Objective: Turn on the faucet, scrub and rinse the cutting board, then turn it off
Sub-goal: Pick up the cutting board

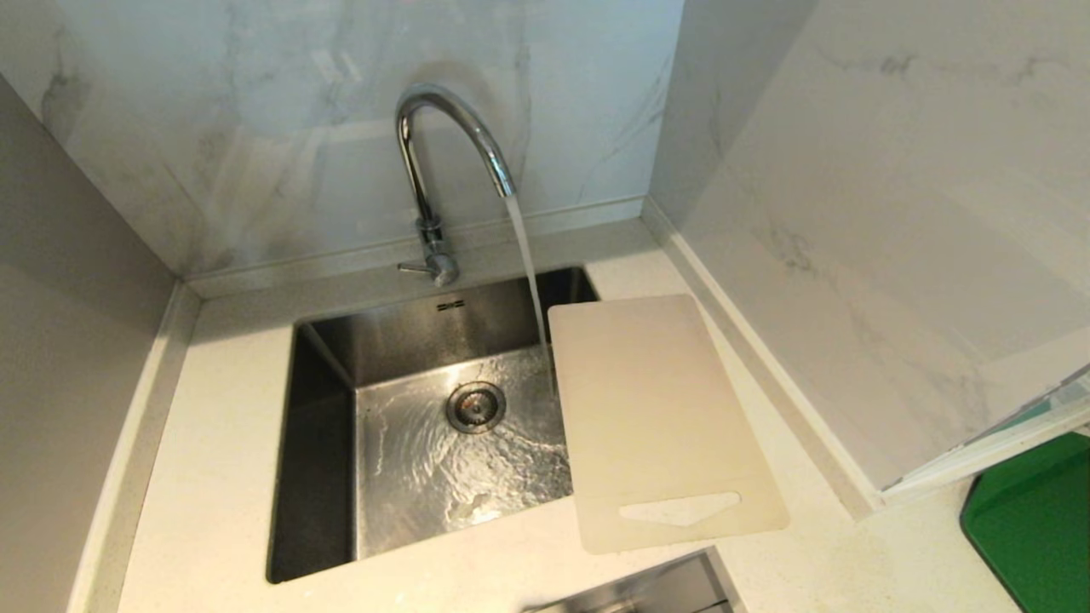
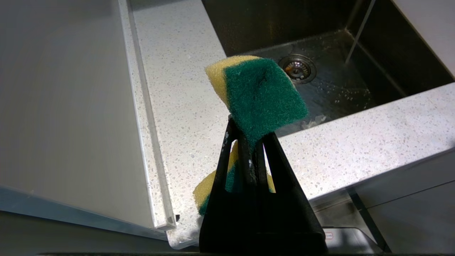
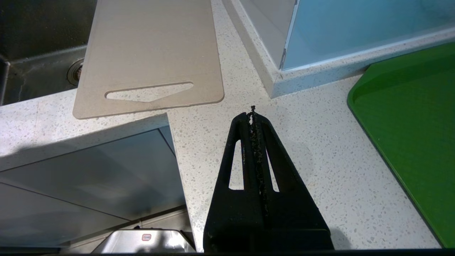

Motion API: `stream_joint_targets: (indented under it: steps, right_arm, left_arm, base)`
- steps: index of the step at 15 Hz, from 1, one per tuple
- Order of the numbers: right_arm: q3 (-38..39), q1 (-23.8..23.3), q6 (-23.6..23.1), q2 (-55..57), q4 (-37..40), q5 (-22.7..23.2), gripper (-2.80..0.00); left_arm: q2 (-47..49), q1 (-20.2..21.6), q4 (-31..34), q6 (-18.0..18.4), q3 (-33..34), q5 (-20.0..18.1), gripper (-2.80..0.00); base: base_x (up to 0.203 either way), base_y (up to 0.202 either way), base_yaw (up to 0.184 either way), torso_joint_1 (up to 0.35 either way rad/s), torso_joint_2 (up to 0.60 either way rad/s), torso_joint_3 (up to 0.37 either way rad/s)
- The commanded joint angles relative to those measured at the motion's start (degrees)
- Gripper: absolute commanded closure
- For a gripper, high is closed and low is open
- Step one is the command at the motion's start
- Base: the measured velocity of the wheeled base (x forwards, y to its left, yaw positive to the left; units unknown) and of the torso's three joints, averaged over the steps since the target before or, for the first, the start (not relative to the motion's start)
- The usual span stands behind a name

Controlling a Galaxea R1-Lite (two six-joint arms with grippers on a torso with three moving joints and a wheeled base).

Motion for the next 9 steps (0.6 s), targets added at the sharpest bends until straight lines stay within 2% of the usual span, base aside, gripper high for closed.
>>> stream_joint_targets:
  steps: [1,5,6,9]
  right_arm:
    - [0.1,0.0,0.0,0.0,0.0,0.0,0.00]
    - [-1.4,0.0,-1.8,0.2,0.6,0.2,0.00]
    - [-4.4,0.0,-1.6,0.7,1.6,0.3,0.00]
    - [-19.4,0.1,0.4,6.0,12.2,1.9,0.00]
  left_arm:
    - [0.0,0.0,0.0,0.0,0.2,0.1,0.00]
    - [0.1,0.0,0.0,0.0,0.2,0.1,0.00]
    - [0.0,0.0,0.0,-0.1,0.2,0.1,0.00]
    - [0.0,0.0,0.0,0.0,0.1,0.1,0.00]
  base:
    - [0.000,0.000,0.000,0.000,0.00,0.000]
    - [0.000,0.000,0.000,0.000,0.00,0.000]
    - [0.000,0.000,0.000,0.000,0.00,0.000]
    - [0.000,0.000,0.000,0.000,0.00,0.000]
